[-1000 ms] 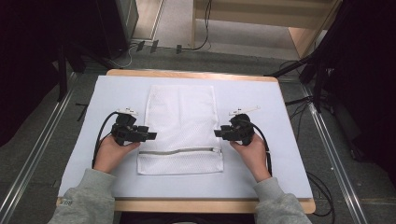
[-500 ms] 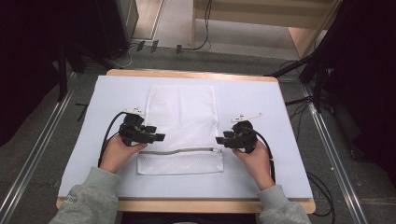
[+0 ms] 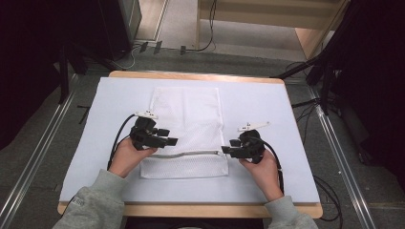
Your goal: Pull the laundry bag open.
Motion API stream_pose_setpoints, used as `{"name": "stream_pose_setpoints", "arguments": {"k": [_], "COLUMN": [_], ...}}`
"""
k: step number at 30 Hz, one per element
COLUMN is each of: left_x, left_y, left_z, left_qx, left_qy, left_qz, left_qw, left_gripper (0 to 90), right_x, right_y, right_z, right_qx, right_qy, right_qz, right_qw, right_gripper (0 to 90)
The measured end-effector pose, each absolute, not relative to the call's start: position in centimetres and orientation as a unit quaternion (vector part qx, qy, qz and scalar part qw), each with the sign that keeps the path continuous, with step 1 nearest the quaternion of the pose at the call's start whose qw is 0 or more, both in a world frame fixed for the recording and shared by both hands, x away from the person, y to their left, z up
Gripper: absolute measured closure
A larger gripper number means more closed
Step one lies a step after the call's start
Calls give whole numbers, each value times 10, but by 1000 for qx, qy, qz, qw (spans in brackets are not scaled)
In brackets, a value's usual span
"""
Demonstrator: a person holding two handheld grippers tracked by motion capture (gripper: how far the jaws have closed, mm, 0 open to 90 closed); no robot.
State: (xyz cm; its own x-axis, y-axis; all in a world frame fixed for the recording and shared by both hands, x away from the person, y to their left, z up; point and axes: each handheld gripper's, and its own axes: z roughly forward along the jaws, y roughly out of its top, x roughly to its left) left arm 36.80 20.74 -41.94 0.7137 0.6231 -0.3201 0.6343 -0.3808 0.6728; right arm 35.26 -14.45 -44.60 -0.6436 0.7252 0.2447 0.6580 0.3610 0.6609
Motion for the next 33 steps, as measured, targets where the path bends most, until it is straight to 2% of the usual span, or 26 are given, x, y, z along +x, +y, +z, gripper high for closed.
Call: {"name": "stream_pose_setpoints", "arguments": {"k": [4, 8, 15, 24, 33], "left_x": [366, 362, 362, 362, 361], "left_y": [194, 179, 150, 122, 109], "left_z": [-420, -421, -427, -438, -447], "left_qx": [831, 839, 849, 863, 869], "left_qy": [378, 356, 326, 310, 299], "left_qz": [-25, -33, -58, -60, -57], "left_qw": [407, 412, 411, 395, 389], "left_gripper": [497, 657, 887, 900, 886], "right_x": [350, 348, 346, 346, 349], "right_y": [-144, -143, -145, -147, -144], "right_z": [-448, -448, -449, -449, -450], "right_qx": [423, 421, 420, 428, 423], "right_qy": [824, 824, 822, 820, 824], "right_qz": [375, 376, 382, 380, 377], "right_qw": [41, 46, 45, 24, 26], "right_gripper": [526, 538, 697, 873, 885]}}
